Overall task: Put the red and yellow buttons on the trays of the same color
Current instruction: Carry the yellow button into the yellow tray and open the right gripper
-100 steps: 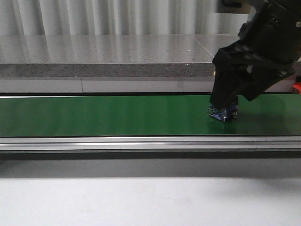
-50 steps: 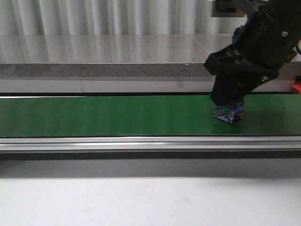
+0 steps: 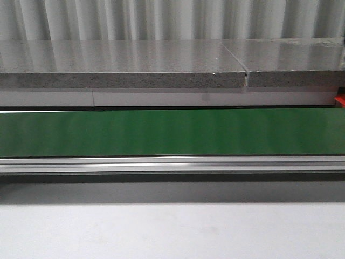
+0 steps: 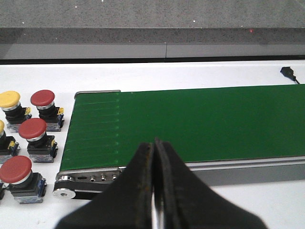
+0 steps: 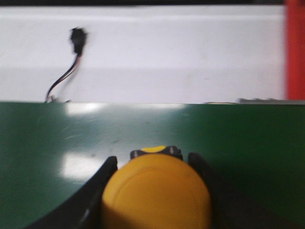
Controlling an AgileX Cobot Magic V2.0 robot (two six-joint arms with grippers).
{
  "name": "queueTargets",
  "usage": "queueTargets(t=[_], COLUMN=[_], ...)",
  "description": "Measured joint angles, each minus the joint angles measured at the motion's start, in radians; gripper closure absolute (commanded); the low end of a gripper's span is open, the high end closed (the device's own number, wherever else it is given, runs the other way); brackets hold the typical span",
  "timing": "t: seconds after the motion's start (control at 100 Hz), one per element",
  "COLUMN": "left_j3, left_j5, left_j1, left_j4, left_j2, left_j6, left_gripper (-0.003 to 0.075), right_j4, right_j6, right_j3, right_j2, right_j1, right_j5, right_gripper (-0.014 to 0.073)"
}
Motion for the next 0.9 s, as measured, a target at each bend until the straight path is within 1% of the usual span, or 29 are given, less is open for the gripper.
queueTargets(t=[0.1,0.24,0.35,0.43,0.52,0.69,0.9], left_j3=[0.000,0.000,0.000,0.000,0.000,0.000,0.000], left_j5=[0.000,0.000,0.000,0.000,0.000,0.000,0.000], left_j1=[0.000,0.000,0.000,0.000,0.000,0.000,0.000], left_j4=[0.000,0.000,0.000,0.000,0.000,0.000,0.000], left_j2=[0.000,0.000,0.000,0.000,0.000,0.000,0.000], left_j6=[0.000,0.000,0.000,0.000,0.000,0.000,0.000], left_gripper=[0.0741,0.0741,0.0741,0.0741,0.0741,0.0741,0.0741], right_j4=[0.000,0.000,0.000,0.000,0.000,0.002,0.002], right_j6=[0.028,0.043,0.049,0.072,0.092,0.102,0.102], right_j3=[0.000,0.013,0.046,0.080,0.137,0.230,0.246], right_j2=[-0.016,-0.016,-0.016,-0.016,-0.016,0.042,0.138], right_j1=[-0.151,-0.327,-0.440,-0.509,-0.539,-0.541,-0.541], right_j5=[0.016,0.021,0.018,-0.017,-0.079,-0.167,-0.237], right_gripper=[0.0498,0.0498,0.0498,0.0498,0.0498,0.0498,0.0498])
